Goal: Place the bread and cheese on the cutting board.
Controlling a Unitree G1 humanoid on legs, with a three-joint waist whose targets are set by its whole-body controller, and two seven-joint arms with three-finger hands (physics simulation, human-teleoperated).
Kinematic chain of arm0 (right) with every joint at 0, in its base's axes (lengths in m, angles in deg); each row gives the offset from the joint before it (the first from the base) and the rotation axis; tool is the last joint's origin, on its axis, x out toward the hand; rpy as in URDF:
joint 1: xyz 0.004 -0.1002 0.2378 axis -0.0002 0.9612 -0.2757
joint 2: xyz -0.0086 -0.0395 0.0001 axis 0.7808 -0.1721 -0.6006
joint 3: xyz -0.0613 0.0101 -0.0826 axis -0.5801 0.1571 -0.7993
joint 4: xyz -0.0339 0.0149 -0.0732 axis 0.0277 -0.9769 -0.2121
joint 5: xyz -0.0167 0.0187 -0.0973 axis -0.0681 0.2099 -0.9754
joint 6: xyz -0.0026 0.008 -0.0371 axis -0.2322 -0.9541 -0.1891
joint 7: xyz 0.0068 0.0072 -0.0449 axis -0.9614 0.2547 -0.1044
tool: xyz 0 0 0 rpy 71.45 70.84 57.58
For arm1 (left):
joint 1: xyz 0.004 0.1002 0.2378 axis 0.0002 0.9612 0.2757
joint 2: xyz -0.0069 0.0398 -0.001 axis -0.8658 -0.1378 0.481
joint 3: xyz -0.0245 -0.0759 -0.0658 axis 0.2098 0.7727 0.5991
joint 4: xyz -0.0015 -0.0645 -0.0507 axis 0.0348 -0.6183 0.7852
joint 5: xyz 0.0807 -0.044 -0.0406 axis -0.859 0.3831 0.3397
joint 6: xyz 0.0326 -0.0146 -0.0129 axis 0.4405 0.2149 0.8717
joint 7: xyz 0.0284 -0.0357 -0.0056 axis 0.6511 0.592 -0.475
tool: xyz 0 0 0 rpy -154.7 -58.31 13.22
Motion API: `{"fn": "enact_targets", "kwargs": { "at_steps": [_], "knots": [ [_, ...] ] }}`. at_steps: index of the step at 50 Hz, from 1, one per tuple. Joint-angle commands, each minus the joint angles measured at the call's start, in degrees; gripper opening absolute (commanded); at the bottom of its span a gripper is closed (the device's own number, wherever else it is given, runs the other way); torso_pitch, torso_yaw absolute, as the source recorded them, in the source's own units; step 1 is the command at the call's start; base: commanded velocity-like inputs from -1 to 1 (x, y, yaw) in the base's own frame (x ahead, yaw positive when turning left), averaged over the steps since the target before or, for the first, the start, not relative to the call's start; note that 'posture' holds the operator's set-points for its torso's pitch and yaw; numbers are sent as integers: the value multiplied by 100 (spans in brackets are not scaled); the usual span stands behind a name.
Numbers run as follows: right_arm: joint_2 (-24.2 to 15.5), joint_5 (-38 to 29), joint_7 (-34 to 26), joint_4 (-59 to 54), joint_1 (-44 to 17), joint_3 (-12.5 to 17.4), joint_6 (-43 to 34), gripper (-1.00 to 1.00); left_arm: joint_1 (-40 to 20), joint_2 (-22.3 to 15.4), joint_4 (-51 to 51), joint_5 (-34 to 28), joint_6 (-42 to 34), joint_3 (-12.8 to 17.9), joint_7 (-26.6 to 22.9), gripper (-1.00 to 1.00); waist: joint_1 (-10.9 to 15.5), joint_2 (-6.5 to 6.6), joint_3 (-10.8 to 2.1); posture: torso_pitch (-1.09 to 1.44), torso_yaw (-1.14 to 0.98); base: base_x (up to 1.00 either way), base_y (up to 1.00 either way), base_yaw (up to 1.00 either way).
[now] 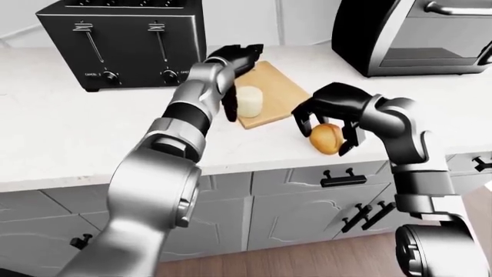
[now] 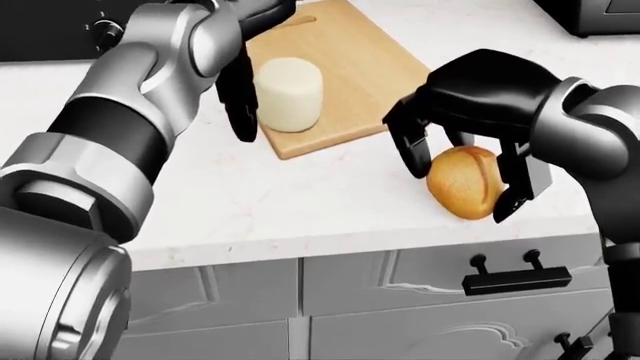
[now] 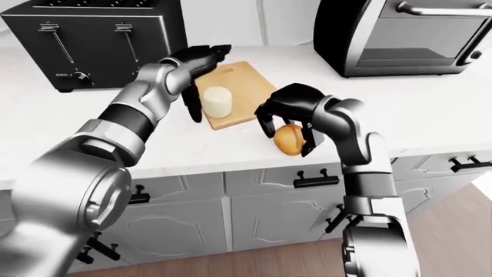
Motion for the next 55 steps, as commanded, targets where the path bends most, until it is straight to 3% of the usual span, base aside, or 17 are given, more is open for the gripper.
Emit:
{"fn": "enact_targets", "kwargs": {
  "at_steps": [1,11,24,40,43,55],
  "knots": [
    [-83,58,189,96,-264,119,12,-100,-262,-92,259,45,118,24,26,100,5,-22,-197,0,0,0,0,0],
    [-42,-357,1045,-1528,-1344,-125,184,-100,-330,-365,398,376,419,85,-314,100,2,14,-201,0,0,0,0,0],
    [43,-1198,2864,-4123,-2956,-532,396,-100,-220,-541,641,784,507,31,-391,100,43,52,-202,0,0,0,0,0],
    [266,-1834,4337,-5080,-3625,-702,80,-100,233,-671,1518,1378,419,55,-854,100,83,69,-172,0,0,0,0,0],
    [325,-1896,4562,-5158,-3680,-689,-16,-100,385,-721,1898,1528,296,102,-1026,100,84,76,-170,0,0,0,0,0],
    [521,-2279,5543,-5383,-3725,-690,-447,-100,1778,-768,4967,1820,-694,192,-2341,100,96,105,-150,0,0,0,0,0]
  ]
}}
